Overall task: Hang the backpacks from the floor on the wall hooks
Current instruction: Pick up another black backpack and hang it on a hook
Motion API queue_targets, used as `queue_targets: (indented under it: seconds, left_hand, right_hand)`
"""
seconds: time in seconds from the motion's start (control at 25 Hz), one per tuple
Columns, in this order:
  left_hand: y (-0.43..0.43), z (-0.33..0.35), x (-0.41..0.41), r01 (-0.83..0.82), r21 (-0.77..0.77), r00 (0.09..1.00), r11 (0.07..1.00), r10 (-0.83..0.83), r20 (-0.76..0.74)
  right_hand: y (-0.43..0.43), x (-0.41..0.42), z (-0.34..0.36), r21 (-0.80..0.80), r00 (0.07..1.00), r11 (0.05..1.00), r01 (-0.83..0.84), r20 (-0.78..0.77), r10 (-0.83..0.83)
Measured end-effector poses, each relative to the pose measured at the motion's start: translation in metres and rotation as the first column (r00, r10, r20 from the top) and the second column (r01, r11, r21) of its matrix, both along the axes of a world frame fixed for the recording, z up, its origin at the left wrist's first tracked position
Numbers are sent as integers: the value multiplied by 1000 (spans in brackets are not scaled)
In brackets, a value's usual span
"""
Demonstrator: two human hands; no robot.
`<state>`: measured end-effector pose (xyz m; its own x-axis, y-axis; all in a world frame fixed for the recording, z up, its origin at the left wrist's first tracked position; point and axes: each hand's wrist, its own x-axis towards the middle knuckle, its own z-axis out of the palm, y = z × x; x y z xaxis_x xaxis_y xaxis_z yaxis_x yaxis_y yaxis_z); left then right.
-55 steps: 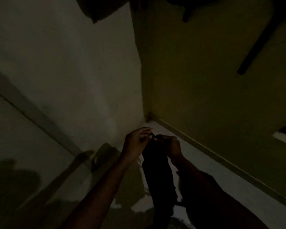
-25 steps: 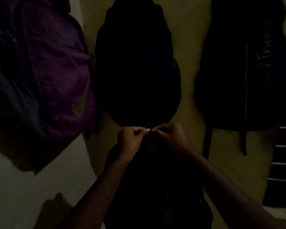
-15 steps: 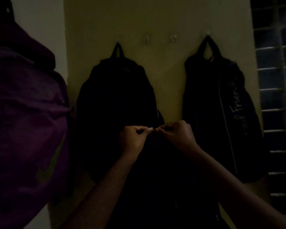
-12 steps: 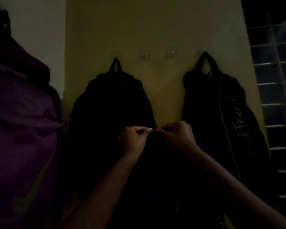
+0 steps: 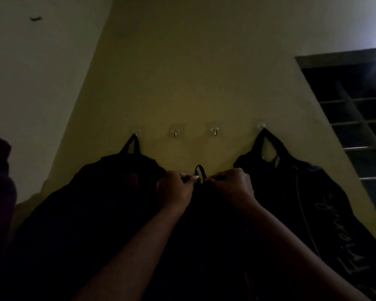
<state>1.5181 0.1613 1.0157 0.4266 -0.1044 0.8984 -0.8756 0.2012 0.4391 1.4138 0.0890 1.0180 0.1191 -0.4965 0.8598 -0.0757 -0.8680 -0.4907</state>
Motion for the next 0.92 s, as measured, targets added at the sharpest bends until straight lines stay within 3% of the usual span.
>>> queue_targets:
  seconds: [0.32, 0.76, 0.92]
  left_hand:
    - [-63, 94, -9, -6, -21, 999, 1000, 7, 50]
    - [-107, 156, 5, 38, -54, 999, 998, -37, 21]
    - [-107, 164, 6, 30, -26, 998, 999, -31, -48]
  right_hand:
    - [-42, -14, 84, -23, 971, 981, 193, 146, -188]
    - [-78, 5, 147, 31, 952, 978, 205, 224, -207]
    - [-86, 5, 153, 54, 966, 980, 190, 169, -197]
